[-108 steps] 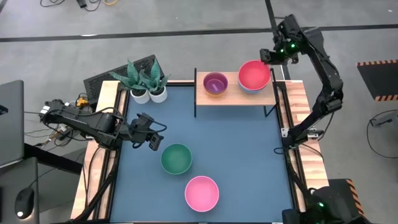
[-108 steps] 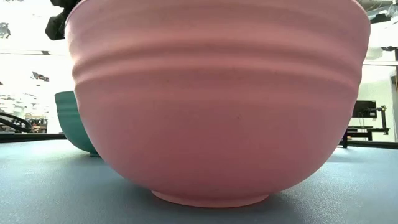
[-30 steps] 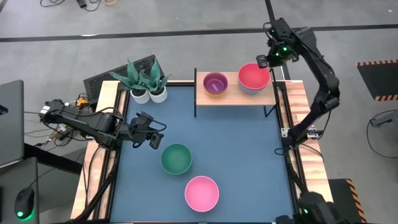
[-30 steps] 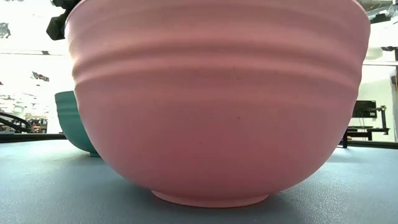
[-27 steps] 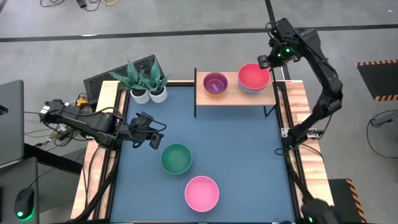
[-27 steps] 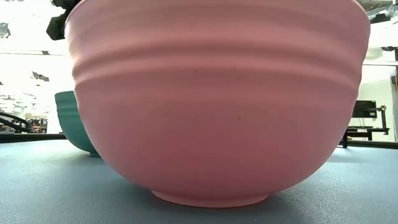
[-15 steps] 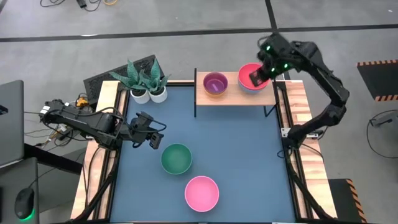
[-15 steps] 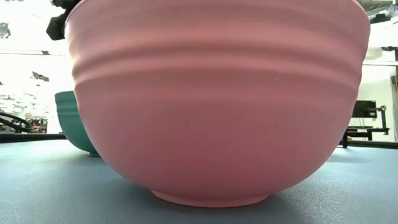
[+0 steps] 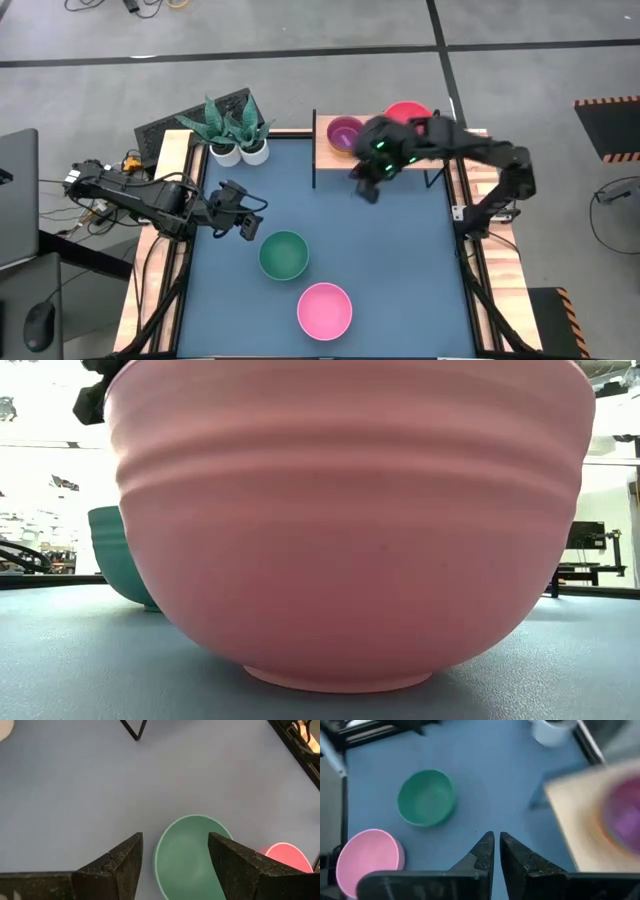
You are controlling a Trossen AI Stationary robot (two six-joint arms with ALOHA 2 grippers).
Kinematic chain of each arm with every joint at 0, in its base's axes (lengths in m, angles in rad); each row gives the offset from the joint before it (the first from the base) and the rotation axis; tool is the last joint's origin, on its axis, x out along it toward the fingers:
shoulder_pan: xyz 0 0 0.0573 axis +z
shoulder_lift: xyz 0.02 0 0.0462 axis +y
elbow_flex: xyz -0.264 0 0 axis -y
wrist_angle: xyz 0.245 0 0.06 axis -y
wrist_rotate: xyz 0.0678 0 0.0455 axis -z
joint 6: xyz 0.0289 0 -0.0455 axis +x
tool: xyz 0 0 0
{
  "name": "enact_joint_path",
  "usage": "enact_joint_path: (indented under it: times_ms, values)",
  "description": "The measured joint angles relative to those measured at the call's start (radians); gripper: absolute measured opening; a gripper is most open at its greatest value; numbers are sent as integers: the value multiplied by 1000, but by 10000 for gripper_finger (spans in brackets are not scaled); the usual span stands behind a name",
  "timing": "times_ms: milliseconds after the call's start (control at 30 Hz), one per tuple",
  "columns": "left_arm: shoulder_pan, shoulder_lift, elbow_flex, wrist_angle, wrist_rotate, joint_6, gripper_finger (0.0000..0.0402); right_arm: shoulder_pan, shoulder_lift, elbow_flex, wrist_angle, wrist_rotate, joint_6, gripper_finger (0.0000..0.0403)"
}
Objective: Place and stack bowls onto a shelf
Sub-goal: Stack the green bowl on top of the pink bowl on the shelf
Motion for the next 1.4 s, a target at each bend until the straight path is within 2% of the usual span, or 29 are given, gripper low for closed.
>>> enact_joint_path:
  times_ms: [167,367,533,733,833,933,1133,1200,1400]
  values:
    - [0,0,0,0,-24,-4,209,54,124,0,166,-2,-58,74]
    - [0,0,0,-18,-22,-22,209,67,270,0,290,-9,-90,96]
    - [0,0,0,-90,-15,-22,209,92,363,0,326,-92,-92,116]
    - [0,0,0,-216,-12,-48,209,131,410,-2,328,-109,-109,145]
    - [0,0,-1,-284,-4,-67,209,145,420,-19,417,-108,-111,161]
    - [0,0,-1,-335,6,-105,209,156,438,-32,426,-107,-110,175]
    - [0,0,-1,-373,22,-86,209,168,506,-26,485,-79,-47,194]
    - [0,0,-1,-374,25,-46,209,165,535,-30,456,-74,-18,196]
    - [0,0,-1,-389,38,3,209,159,606,-25,524,-63,92,197]
